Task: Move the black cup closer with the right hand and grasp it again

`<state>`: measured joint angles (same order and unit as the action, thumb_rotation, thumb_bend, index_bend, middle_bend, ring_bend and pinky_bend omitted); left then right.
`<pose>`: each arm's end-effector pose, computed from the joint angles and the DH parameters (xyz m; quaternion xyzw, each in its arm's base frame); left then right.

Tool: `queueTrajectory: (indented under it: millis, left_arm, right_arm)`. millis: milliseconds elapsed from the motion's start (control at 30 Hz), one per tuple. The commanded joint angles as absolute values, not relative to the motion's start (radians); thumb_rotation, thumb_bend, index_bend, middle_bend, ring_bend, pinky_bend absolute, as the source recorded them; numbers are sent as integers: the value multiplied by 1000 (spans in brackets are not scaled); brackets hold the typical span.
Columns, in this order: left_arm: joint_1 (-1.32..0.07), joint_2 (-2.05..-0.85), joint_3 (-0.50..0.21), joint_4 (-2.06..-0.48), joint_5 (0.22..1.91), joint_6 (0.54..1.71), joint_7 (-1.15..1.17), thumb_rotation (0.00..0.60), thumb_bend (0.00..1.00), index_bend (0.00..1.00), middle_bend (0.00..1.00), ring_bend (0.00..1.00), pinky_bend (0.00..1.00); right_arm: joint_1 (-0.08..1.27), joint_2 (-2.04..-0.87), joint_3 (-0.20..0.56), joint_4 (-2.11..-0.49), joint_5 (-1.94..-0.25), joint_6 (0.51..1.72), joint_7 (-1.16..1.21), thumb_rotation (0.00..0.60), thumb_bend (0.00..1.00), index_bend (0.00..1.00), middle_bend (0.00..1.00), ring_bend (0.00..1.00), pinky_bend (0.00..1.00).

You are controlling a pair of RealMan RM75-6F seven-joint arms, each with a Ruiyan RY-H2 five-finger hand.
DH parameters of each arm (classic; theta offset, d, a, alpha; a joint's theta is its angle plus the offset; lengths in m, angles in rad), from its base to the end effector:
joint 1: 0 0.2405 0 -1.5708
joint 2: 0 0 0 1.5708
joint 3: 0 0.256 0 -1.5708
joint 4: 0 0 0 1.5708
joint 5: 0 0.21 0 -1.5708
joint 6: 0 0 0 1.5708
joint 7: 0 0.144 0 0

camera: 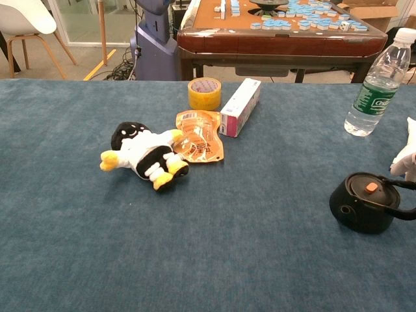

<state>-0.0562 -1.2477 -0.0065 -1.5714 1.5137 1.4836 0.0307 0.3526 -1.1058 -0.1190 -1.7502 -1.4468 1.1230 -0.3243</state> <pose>-0.3121 0.1624 0.1142 -0.5918 -0.4231 -0.3858 0.5674 -0.2738 -0.2028 0.0865 0.7788 -0.3626 0.2318 0.4563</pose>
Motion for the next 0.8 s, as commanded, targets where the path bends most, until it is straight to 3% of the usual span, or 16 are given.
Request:
queueTrajectory:
  millis: [33, 367, 567, 800]
  left_arm:
    - [-55, -1247, -6, -1570, 1514, 1485, 29, 600, 270, 199, 166, 210, 43]
    - [-53, -1248, -3, -1573, 1520, 1491, 29, 600, 270, 199, 166, 210, 43]
    - [-50, -1246, -2, -1580, 1524, 1499, 34, 600, 270, 199, 166, 210, 43]
    - [-39, -1239, 1, -1580, 1519, 1508, 26, 600, 270, 199, 166, 210, 43]
  right_arm:
    - [329, -1103, -139, -1767, -1474, 1143, -335, 600, 0, 217, 269, 327, 81]
    - [274, -1133, -141, -1703, -1587, 1254, -310, 600, 0, 221, 323, 278, 81]
    - [285, -1180, -138, -1630, -1682, 1272, -275, 600, 0, 376, 410, 318, 81]
    - [296, -1208, -130, -1615, -1693, 1241, -291, 600, 0, 409, 429, 343, 81]
